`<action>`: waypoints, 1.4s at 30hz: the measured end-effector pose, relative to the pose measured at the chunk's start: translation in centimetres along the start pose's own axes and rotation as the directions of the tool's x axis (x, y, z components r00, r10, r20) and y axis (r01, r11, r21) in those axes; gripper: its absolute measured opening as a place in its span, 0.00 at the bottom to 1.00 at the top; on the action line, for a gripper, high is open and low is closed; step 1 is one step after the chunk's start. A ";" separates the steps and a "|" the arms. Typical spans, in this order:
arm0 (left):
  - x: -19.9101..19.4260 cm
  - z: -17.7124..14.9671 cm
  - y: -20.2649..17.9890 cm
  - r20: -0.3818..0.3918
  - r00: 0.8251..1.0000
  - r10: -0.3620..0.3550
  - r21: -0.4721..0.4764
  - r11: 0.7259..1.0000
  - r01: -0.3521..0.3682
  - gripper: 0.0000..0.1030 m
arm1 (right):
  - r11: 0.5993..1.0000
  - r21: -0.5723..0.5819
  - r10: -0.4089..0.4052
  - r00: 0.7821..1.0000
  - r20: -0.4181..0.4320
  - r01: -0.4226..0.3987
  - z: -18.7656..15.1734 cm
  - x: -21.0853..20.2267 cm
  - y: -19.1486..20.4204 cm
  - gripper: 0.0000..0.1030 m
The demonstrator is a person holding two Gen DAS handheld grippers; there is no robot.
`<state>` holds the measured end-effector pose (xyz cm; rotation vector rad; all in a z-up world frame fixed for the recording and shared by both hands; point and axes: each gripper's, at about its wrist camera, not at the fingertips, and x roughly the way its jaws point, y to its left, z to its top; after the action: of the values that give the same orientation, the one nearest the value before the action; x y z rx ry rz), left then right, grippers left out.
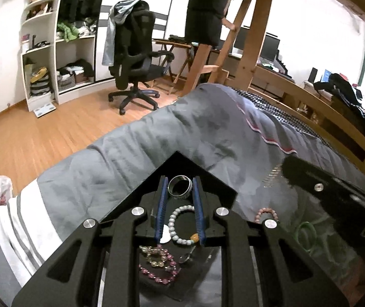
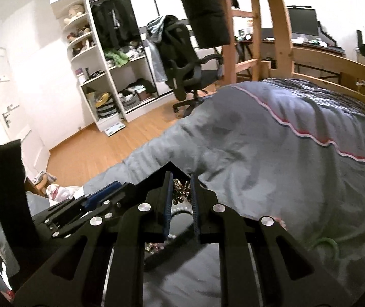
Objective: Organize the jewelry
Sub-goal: 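Carry the chain and ring into the black box and open both tools, then grasp the pink-and-dark beaded bracelet with the left tool while the right tool grasps the green jade bangle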
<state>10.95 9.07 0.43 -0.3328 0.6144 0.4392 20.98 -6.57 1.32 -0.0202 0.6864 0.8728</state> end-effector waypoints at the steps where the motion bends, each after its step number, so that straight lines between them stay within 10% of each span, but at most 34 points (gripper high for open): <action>1: 0.1 0.0 0.3 -0.005 1.000 0.007 -0.011 1.000 -0.007 0.18 | 1.000 0.004 0.010 1.000 -0.006 -0.009 0.0 0.4 0.1 0.14; 17: 0.5 0.2 3.7 -0.036 0.993 0.116 -0.139 0.983 -0.120 0.30 | 0.971 0.171 0.190 0.973 -0.131 -0.167 -3.5 6.9 -0.8 0.17; 19: 0.2 0.4 4.0 -0.019 0.991 0.133 -0.156 0.979 -0.134 0.48 | 0.972 0.174 0.180 0.975 -0.130 -0.156 -3.5 6.9 -0.9 0.33; 21: -0.2 0.6 4.1 0.004 0.989 0.147 -0.166 0.975 -0.145 0.63 | 0.984 0.154 0.109 0.988 -0.113 -0.091 -3.4 6.4 -1.0 0.74; 24: -0.8 0.9 3.8 0.042 0.985 0.169 -0.159 0.974 -0.161 0.83 | 0.992 0.121 -0.034 0.996 -0.077 0.043 -3.1 4.7 -1.7 0.91; 33: 0.5 -0.7 -2.3 -0.034 0.991 -0.131 0.030 0.991 0.132 0.94 | 0.918 0.179 -0.357 0.934 -0.019 0.354 -4.1 -5.5 -9.0 0.96; 40: 2.0 -5.1 -9.6 -0.156 0.949 -0.275 0.276 0.910 0.309 0.94 | 0.840 0.244 -0.466 0.875 -0.130 0.484 -9.2 -8.6 -15.3 0.96; 42: 2.5 -6.1 -11.0 -0.175 0.942 -0.286 0.341 0.880 0.330 0.94 | 0.838 0.327 -0.396 0.899 -0.186 0.436 -9.8 -8.1 -17.2 0.96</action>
<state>15.16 -2.19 -3.94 -0.0948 0.7314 -0.0090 24.25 -26.36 -6.23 0.1096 0.8998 0.3152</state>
